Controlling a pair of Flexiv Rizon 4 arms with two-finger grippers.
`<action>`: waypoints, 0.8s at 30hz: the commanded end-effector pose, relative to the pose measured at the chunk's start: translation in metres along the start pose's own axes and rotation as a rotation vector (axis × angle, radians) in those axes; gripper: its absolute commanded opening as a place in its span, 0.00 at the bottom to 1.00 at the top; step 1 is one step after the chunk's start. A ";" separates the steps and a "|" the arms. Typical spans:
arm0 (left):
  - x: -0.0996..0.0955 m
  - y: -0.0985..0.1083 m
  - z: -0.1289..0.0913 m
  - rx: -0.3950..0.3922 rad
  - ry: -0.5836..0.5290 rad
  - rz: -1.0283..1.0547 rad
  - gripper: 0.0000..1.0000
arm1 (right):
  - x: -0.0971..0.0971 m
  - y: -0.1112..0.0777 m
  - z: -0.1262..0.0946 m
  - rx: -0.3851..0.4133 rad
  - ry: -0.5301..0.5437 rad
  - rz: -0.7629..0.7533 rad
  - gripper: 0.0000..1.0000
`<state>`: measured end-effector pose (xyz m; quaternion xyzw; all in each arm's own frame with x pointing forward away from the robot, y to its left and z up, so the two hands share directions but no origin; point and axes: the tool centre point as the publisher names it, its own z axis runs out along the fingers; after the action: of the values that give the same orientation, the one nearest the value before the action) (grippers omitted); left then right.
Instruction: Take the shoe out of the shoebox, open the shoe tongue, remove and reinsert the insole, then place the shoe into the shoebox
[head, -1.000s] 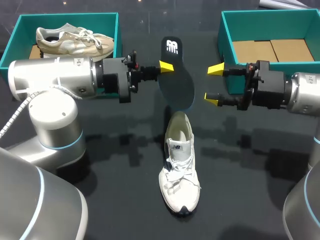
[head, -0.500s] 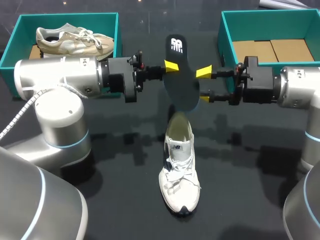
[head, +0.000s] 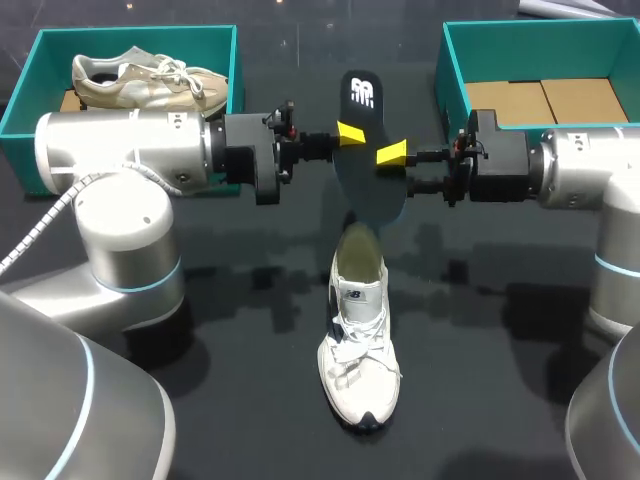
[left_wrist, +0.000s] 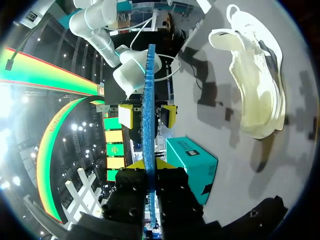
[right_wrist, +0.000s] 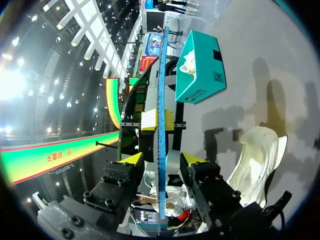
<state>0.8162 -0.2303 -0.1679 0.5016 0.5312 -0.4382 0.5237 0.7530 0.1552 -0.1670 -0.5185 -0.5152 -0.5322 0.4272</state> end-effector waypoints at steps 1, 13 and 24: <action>0.000 0.000 0.002 -0.002 -0.001 0.003 0.00 | 0.000 0.002 0.003 0.007 -0.005 0.002 0.43; 0.003 -0.004 0.003 0.010 -0.005 0.021 0.00 | -0.002 0.007 0.007 0.015 -0.003 0.010 0.36; 0.003 -0.006 0.003 0.012 -0.011 0.033 0.00 | -0.002 0.008 0.011 0.027 -0.001 0.012 0.23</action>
<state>0.8117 -0.2329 -0.1698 0.5118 0.5181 -0.4353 0.5292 0.7610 0.1626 -0.1685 -0.5157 -0.5183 -0.5246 0.4362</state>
